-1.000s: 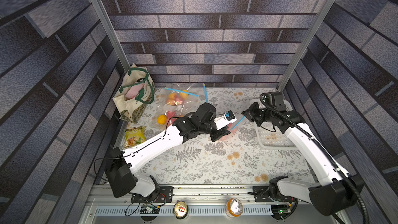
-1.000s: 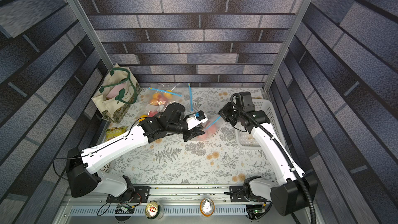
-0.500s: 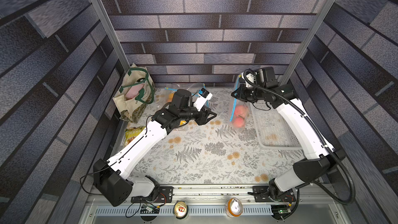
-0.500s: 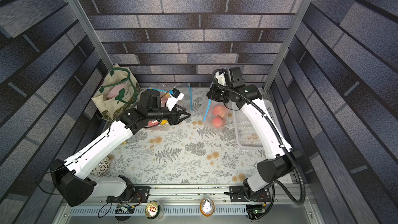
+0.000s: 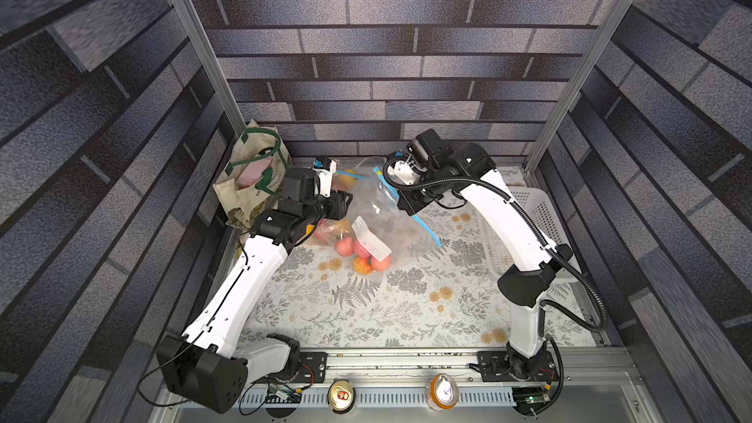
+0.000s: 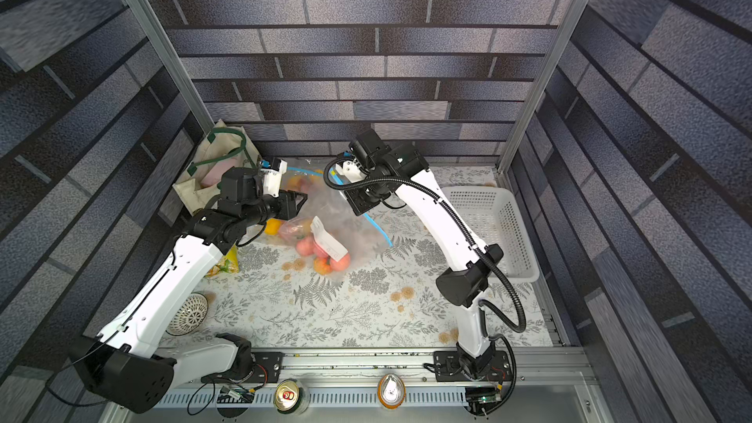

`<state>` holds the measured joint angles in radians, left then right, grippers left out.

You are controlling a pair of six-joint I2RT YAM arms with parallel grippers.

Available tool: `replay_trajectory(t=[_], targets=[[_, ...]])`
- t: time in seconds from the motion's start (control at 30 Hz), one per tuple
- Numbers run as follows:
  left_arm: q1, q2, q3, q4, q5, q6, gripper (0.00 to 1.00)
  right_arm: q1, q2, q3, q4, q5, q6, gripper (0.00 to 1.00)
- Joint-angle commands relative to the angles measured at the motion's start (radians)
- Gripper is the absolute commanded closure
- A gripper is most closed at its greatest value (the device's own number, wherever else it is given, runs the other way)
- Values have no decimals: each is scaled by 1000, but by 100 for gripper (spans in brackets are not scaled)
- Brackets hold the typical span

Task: Place the peach in a zip-top bag and seal the zipper
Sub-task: Place the zipper food storage bag at the center of the board.

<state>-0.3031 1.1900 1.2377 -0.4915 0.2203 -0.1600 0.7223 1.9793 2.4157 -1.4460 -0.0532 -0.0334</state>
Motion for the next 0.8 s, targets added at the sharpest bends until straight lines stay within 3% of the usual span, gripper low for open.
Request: replay_trajectory(t=[0.0,0.07,0.3,0.5,0.77], targets=[[-1,-9,-11,-42,-24,40,48,-9,55,-20,-59,328,-63,100],[-3,0,-7,-49,-18,42,48,-9,107,-10,8,436,-68,100],[-13,11,-24,-28,-24,39,48,6,200,-30,428,607,-176,100],[-14,24,-16,-28,-42,54,48,6,323,17,554,608,-223,99],[-14,34,-23,-2,-62,39,48,-15,523,289,613,581,-201,98]])
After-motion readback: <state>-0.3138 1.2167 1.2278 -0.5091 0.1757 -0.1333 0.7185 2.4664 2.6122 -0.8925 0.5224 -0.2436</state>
